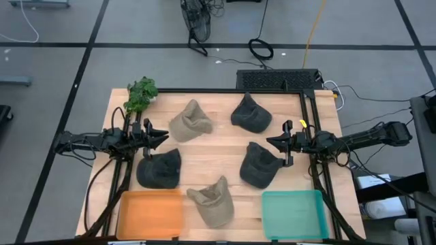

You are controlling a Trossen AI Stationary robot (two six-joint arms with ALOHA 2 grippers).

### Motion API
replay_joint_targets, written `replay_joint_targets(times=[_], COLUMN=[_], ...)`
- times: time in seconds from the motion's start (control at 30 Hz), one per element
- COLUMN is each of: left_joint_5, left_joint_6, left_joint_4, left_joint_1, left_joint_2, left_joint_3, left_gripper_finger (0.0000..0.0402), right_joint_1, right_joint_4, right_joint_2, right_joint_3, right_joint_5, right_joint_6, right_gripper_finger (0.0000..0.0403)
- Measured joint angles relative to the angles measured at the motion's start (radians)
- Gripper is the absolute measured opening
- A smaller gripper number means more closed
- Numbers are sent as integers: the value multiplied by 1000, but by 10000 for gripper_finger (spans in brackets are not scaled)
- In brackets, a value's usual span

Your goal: Pick & Place hat

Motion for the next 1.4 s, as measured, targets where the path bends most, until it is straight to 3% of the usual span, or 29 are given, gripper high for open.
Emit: replay_joint_targets(times=[1.17,1.4], left_joint_5=[-6,-24], left_joint_6=[1,-68], left_joint_4=[-5,-26], left_joint_1=[0,-7], left_joint_2=[0,0], left_joint_3=[0,0], left_gripper_finger=[97,97], right_joint_1=[0,0], right_joint_4=[0,0], right_joint_2=[0,0], right_joint_3=[0,0], right_joint_5=[4,4], right_joint_6=[0,0], right_gripper_finger=[0,0])
